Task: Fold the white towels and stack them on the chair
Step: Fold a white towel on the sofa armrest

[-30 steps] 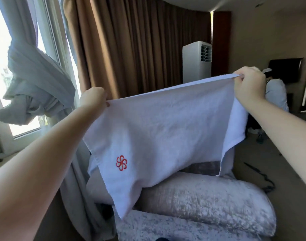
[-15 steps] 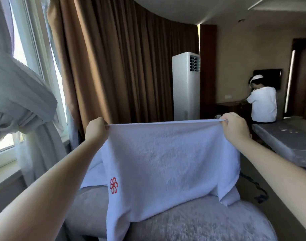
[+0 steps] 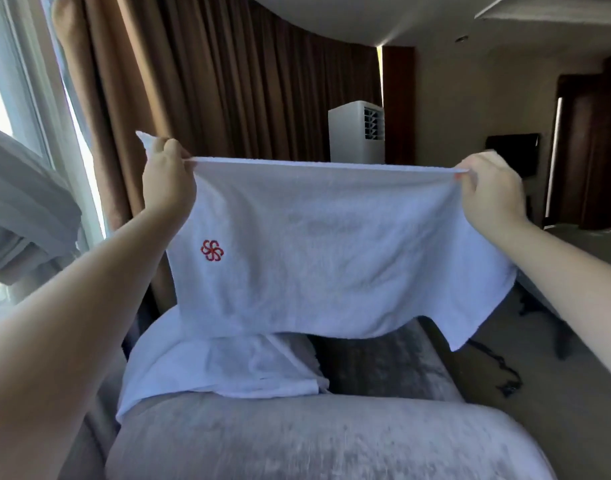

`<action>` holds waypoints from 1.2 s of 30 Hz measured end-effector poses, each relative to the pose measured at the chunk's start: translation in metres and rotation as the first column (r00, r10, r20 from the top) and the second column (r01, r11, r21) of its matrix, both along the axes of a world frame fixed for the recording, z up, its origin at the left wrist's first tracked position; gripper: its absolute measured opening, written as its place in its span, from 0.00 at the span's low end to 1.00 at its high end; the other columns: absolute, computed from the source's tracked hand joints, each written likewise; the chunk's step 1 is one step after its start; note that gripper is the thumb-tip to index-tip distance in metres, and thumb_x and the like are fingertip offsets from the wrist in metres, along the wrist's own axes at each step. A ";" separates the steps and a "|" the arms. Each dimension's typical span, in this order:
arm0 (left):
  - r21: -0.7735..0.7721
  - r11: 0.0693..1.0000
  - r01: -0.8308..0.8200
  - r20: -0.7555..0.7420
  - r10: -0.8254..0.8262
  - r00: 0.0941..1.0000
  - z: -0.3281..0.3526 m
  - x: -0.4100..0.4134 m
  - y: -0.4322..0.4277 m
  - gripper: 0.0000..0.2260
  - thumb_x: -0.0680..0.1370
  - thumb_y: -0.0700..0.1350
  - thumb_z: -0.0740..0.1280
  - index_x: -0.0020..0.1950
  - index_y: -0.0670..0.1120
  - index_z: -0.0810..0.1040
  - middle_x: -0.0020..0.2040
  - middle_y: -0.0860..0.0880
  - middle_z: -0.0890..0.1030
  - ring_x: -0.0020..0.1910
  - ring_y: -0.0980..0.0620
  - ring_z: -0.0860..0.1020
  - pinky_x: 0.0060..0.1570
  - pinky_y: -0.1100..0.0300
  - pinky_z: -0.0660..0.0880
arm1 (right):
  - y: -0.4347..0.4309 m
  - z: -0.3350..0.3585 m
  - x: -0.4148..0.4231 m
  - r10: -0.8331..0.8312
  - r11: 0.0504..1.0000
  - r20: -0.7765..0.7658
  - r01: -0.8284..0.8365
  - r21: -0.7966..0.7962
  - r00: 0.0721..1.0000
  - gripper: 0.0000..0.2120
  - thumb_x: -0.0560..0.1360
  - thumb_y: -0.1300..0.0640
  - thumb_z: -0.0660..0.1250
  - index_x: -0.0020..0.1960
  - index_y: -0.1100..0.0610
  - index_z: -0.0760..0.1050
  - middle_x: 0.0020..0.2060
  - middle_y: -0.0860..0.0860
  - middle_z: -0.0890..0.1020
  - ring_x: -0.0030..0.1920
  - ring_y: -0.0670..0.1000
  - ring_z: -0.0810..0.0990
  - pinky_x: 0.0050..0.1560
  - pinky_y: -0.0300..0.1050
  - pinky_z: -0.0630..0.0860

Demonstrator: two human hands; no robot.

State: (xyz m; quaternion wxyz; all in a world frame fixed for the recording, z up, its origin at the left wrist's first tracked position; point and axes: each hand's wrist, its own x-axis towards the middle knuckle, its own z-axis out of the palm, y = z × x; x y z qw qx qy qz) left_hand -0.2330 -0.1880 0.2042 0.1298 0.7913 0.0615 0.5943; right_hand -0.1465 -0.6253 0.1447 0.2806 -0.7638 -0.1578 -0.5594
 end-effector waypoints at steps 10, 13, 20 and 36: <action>0.138 0.990 -0.019 -0.369 0.069 0.927 -0.224 -0.124 0.029 0.06 0.77 0.32 0.64 0.53 0.33 0.76 0.63 0.38 0.74 0.46 0.32 0.78 0.39 0.41 0.74 | -0.002 -0.237 -0.109 0.102 0.960 -0.174 -0.142 -0.240 0.980 0.11 0.77 0.63 0.59 0.48 0.64 0.79 0.41 0.58 0.78 0.43 0.60 0.75 0.43 0.50 0.69; 0.092 0.995 -0.027 -0.500 0.069 0.863 -0.292 -0.159 0.037 0.06 0.76 0.32 0.65 0.52 0.36 0.76 0.62 0.42 0.74 0.39 0.33 0.79 0.35 0.41 0.75 | -0.004 -0.305 -0.143 0.125 0.927 -0.208 -0.188 -0.324 0.970 0.16 0.78 0.58 0.55 0.47 0.64 0.80 0.39 0.57 0.78 0.41 0.58 0.75 0.42 0.48 0.67; 0.042 0.990 -0.138 -0.695 0.128 0.708 -0.389 -0.204 0.030 0.12 0.74 0.30 0.65 0.56 0.35 0.77 0.60 0.41 0.75 0.42 0.35 0.79 0.31 0.49 0.71 | -0.009 -0.386 -0.189 0.074 0.916 -0.298 -0.183 -0.358 0.952 0.07 0.73 0.66 0.67 0.48 0.63 0.83 0.37 0.53 0.78 0.42 0.52 0.73 0.43 0.45 0.73; 0.552 0.755 0.355 -0.573 0.034 0.819 -0.437 -0.125 -0.105 0.11 0.64 0.37 0.65 0.45 0.43 0.78 0.47 0.45 0.74 0.42 0.44 0.72 0.39 0.53 0.67 | -0.064 -0.339 -0.146 -0.195 0.734 -0.165 0.032 -0.678 0.967 0.31 0.46 0.75 0.76 0.47 0.60 0.83 0.46 0.57 0.81 0.47 0.57 0.68 0.43 0.49 0.63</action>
